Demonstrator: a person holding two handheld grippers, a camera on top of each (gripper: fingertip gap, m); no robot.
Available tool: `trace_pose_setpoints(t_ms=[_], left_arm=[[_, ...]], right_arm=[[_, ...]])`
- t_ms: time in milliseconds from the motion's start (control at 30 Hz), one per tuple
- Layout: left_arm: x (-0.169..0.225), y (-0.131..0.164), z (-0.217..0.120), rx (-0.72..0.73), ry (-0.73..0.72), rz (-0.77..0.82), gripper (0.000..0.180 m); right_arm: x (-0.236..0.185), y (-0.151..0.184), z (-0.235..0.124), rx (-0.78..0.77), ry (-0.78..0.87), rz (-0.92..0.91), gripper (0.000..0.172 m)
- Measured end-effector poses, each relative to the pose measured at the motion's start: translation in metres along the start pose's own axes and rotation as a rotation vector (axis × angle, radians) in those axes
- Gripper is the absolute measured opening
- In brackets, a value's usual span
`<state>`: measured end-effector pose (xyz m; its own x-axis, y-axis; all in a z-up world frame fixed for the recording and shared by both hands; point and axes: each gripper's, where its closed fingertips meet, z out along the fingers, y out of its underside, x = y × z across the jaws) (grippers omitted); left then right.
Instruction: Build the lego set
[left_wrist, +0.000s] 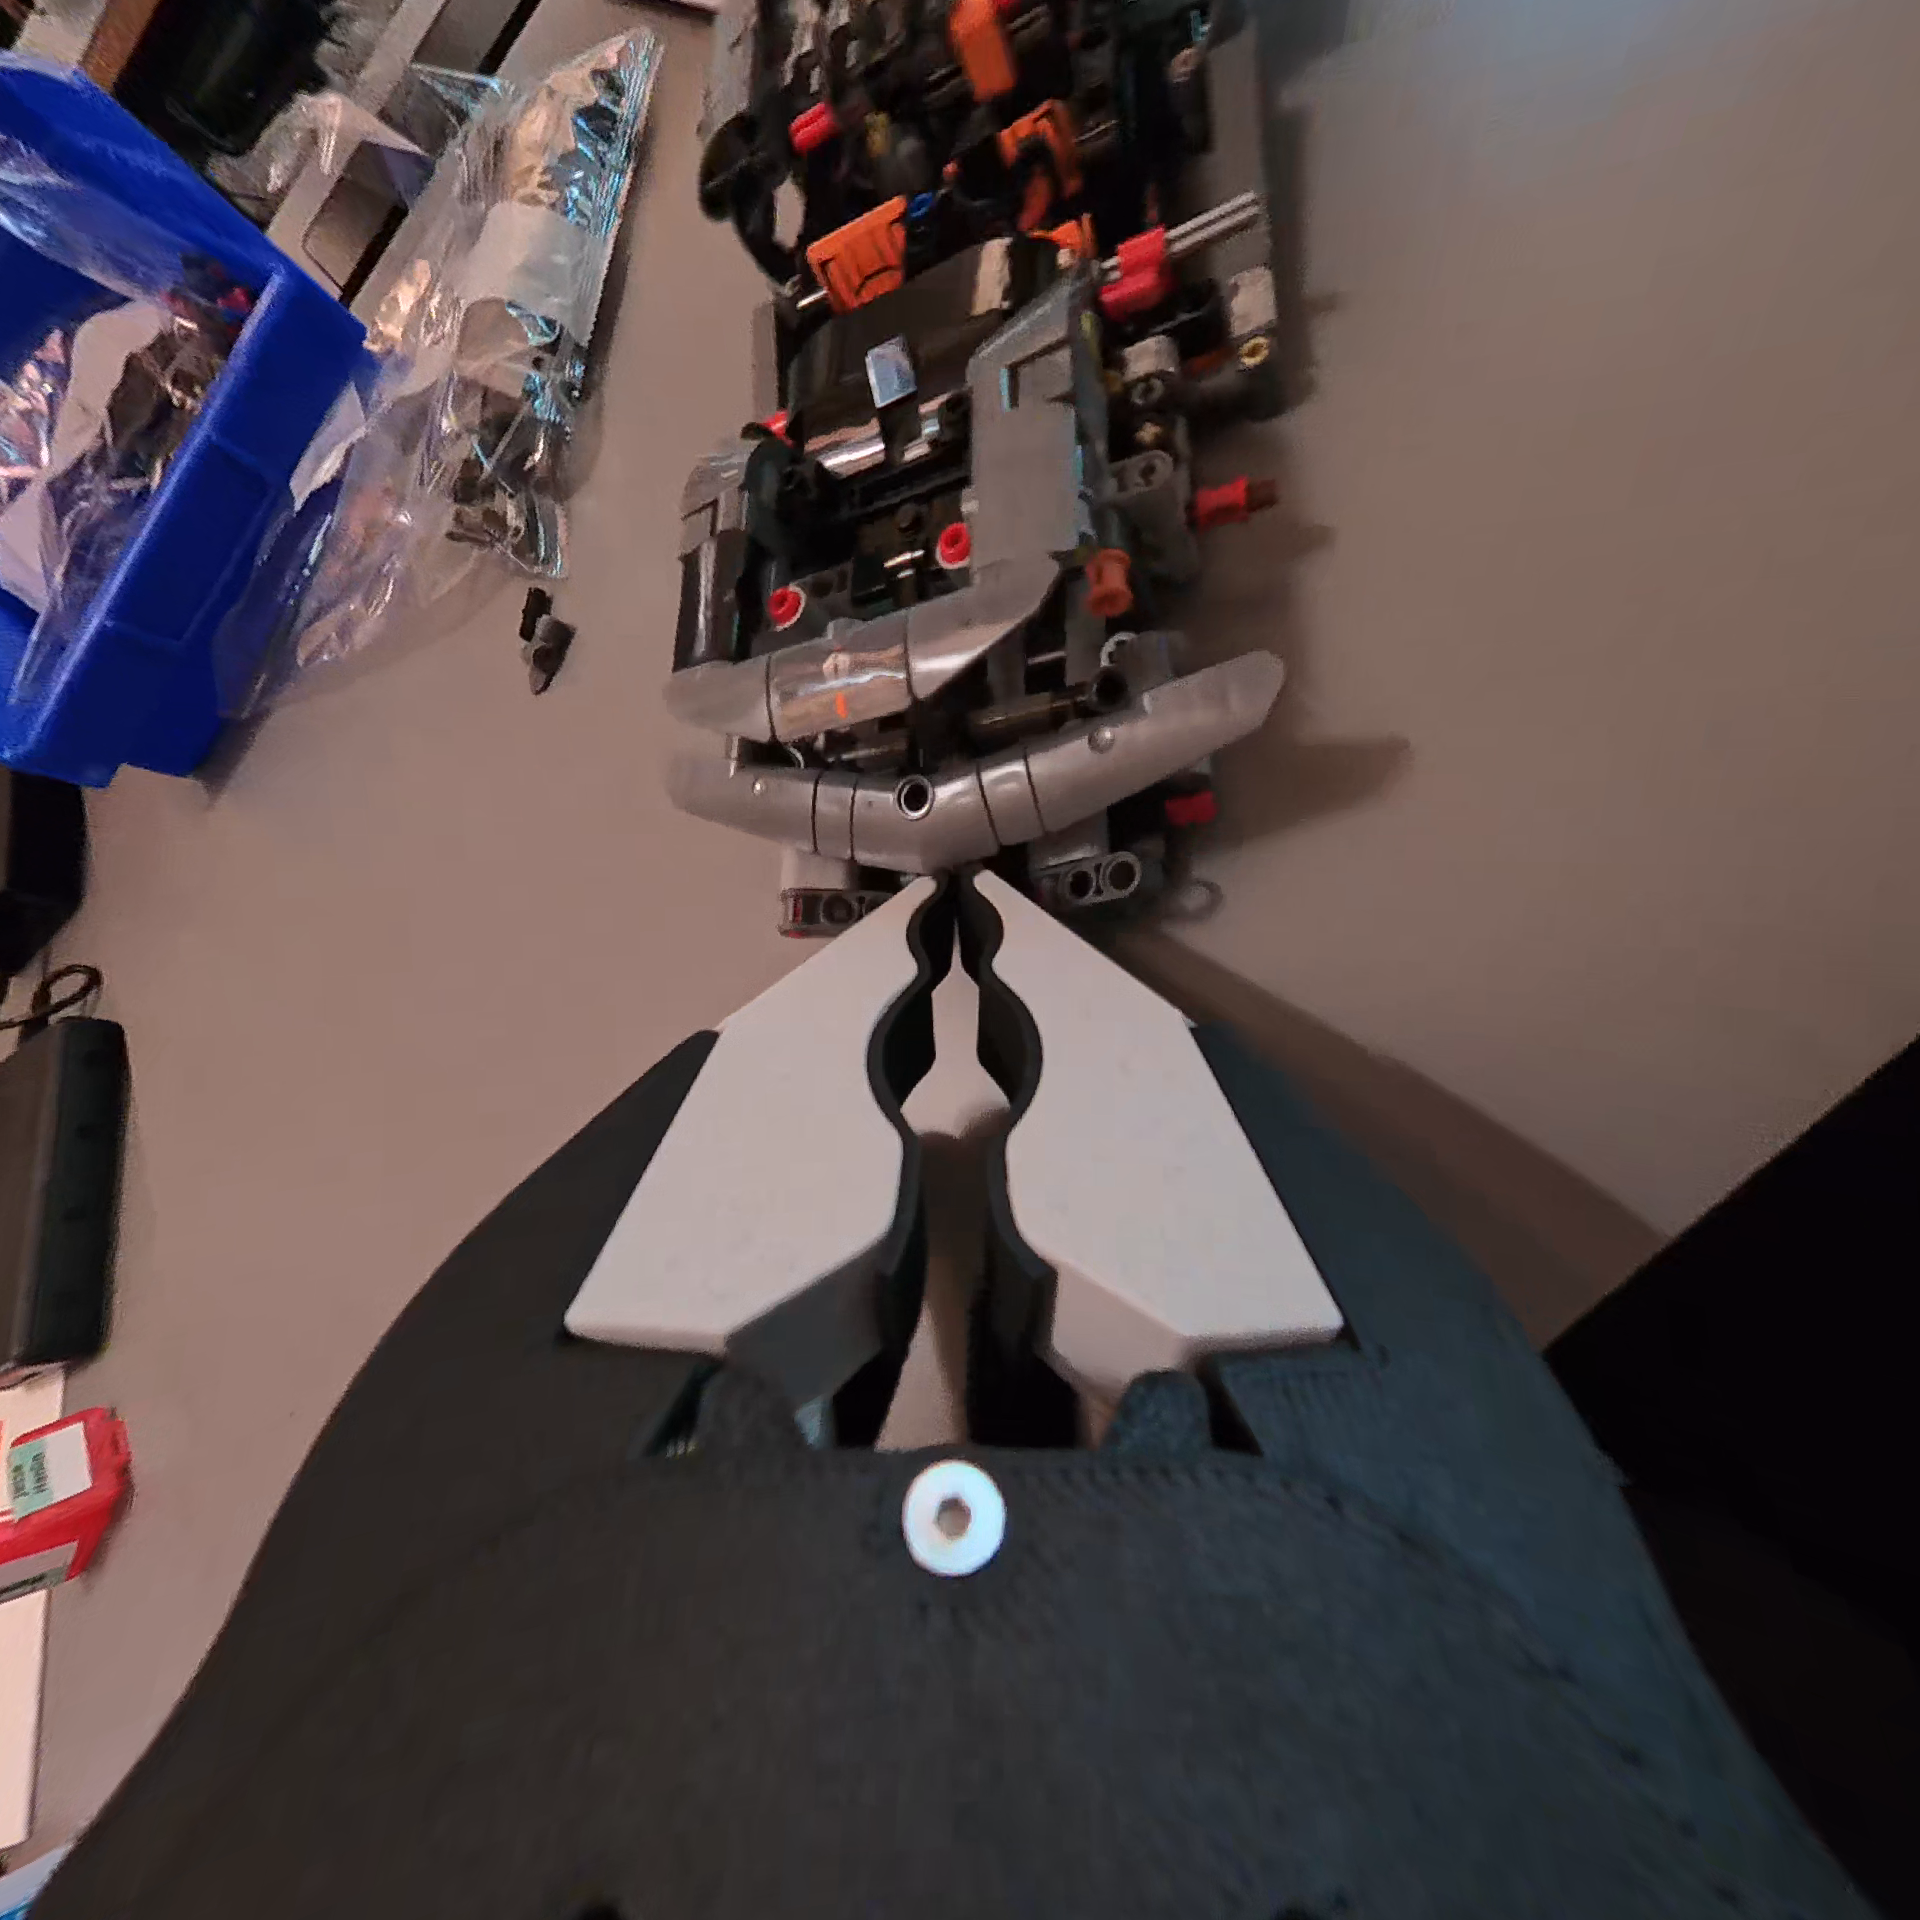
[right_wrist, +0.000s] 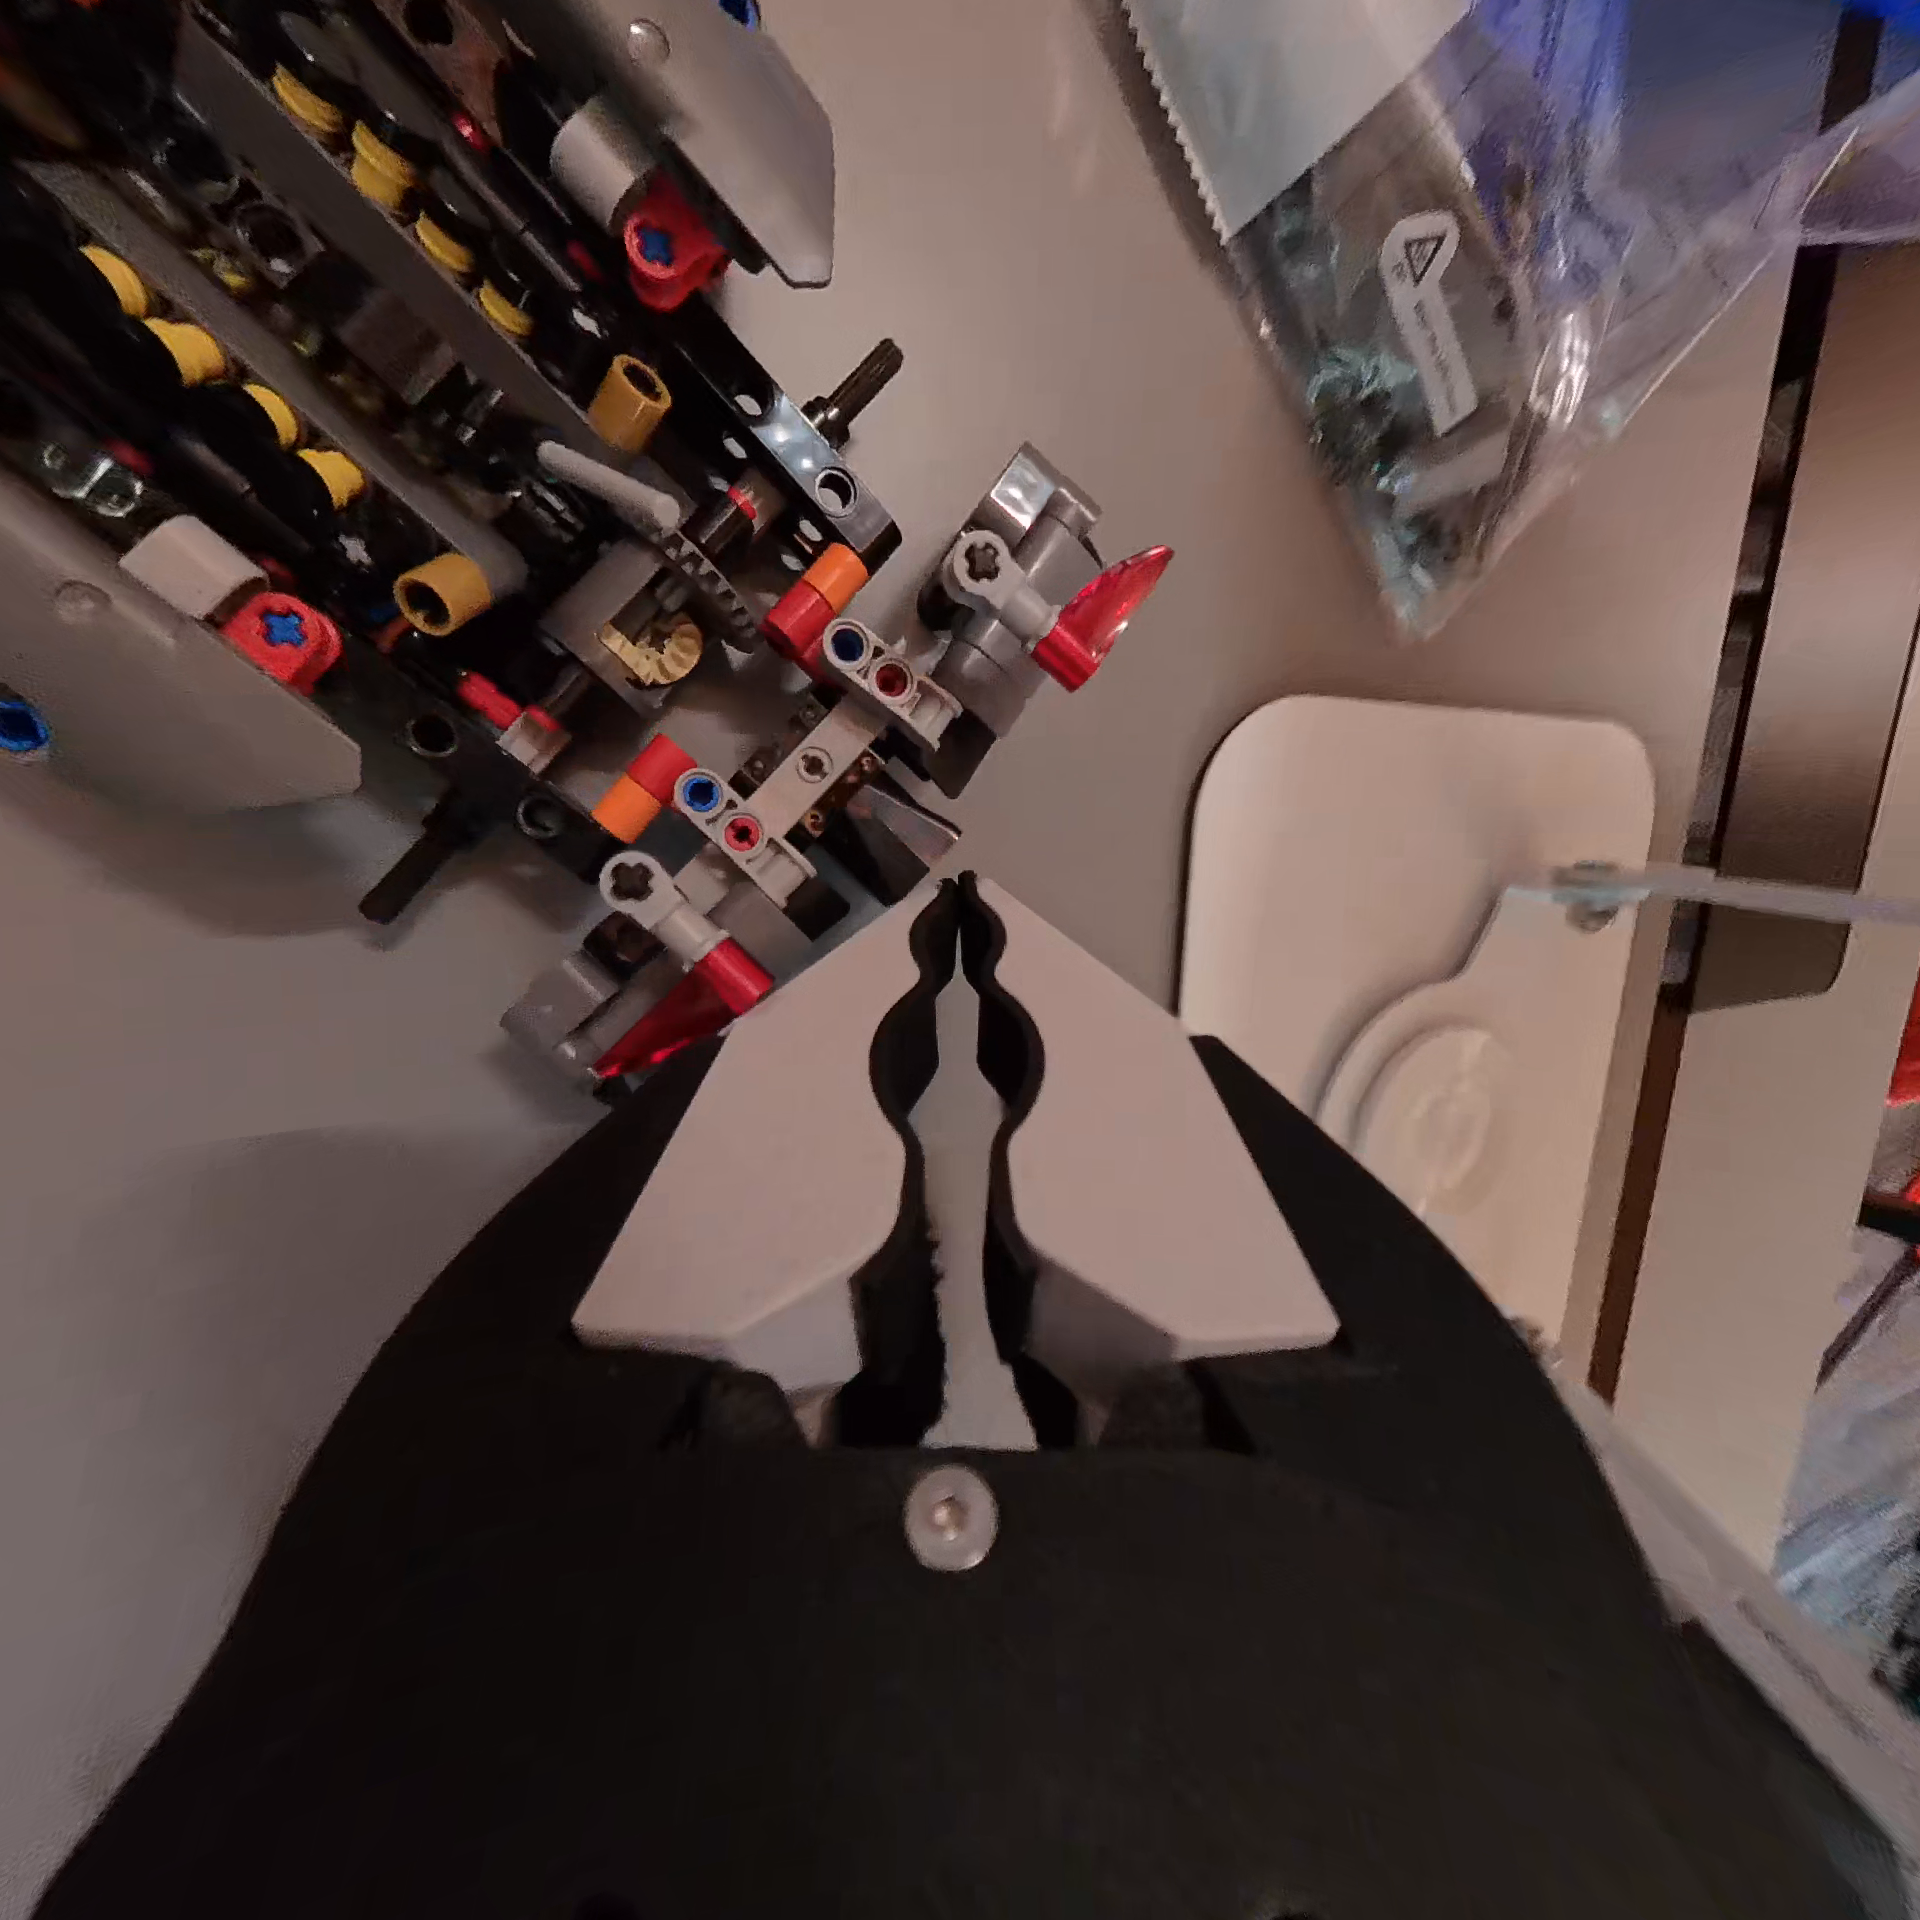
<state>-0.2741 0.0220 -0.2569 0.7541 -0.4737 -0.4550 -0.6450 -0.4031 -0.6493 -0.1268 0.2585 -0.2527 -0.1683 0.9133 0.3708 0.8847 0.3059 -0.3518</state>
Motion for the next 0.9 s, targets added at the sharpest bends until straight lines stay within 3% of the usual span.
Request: trace_pose_setpoints(t_ms=[333,533,667,900], left_arm=[[0.040,-0.031,0.002,0.071,0.061,0.091,0.000],[0.014,-0.021,-0.020,0.118,0.082,-0.031,0.000],[-0.001,-0.007,-0.009,0.084,0.045,-0.066,0.007],[0.009,-0.009,0.005,0.034,0.053,0.024,0.000]], right_arm=[[0.030,-0.009,0.018,0.032,-0.014,-0.068,0.000],[0.034,-0.003,0.012,0.049,0.020,-0.027,0.000],[0.036,-0.008,0.017,0.081,0.007,-0.016,0.000],[0.032,-0.019,0.026,0.104,-0.037,-0.041,0.000]])
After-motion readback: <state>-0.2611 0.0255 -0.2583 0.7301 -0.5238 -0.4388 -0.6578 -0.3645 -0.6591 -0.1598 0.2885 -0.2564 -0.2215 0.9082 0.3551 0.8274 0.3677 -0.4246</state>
